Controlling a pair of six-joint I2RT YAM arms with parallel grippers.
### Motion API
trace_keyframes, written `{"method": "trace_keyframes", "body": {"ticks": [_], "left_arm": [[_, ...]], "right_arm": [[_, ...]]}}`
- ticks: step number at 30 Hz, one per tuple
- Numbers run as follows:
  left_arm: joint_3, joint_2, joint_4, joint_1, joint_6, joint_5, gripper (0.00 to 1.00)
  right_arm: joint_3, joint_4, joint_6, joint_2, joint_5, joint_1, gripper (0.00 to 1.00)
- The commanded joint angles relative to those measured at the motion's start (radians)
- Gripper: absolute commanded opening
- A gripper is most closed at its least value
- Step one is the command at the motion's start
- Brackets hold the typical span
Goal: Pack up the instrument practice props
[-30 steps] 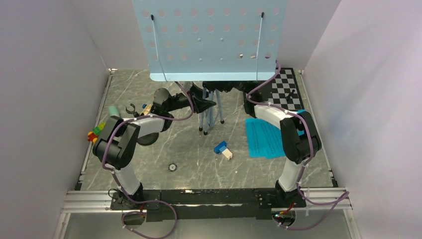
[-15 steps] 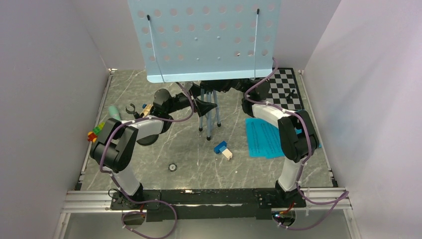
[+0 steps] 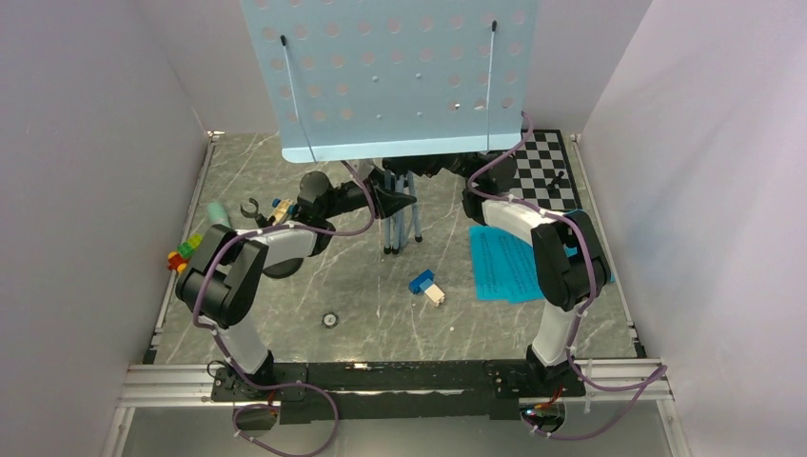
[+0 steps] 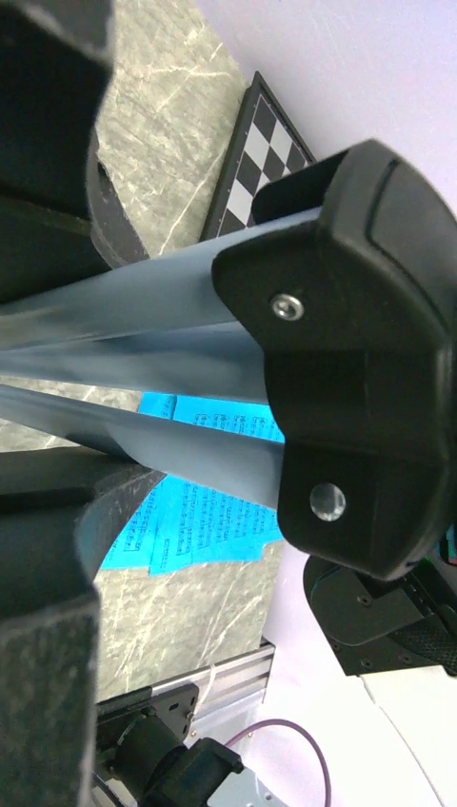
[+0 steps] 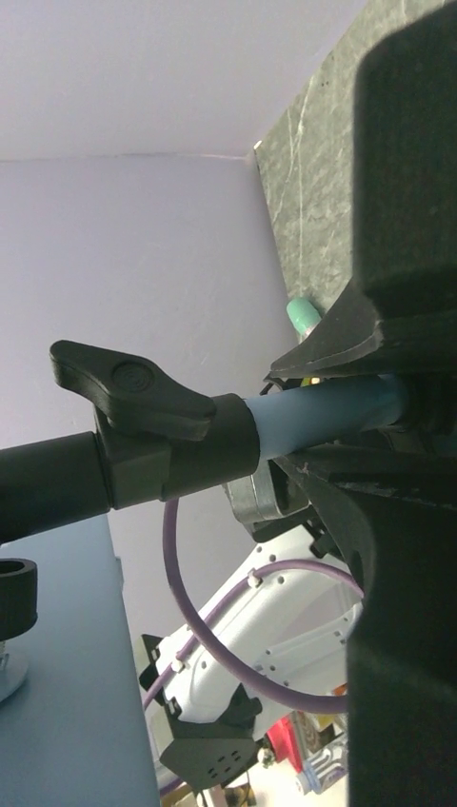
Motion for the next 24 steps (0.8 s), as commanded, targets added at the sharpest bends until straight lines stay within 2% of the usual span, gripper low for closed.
{"method": "trace_keyframes", "body": {"ticks": [1, 8, 24], "left_arm": [[0.006, 0.017, -0.08, 0.015, 0.049, -0.095, 0.32], [0.011, -0.065, -0.141, 0.022, 0.097, -0.141, 0.0], [0.005, -0.314, -0.276, 0.048, 0.128, -0.181, 0.0]], "right_arm": [[-0.049, -0.149, 0.092, 0.04, -0.124, 0.054, 0.0], [-0.006, -0.077, 0.153, 0.053, -0.097, 0.055, 0.0], [0.101, -0.037, 0.279, 0.008, -0.06, 0.102, 0.0]]}}
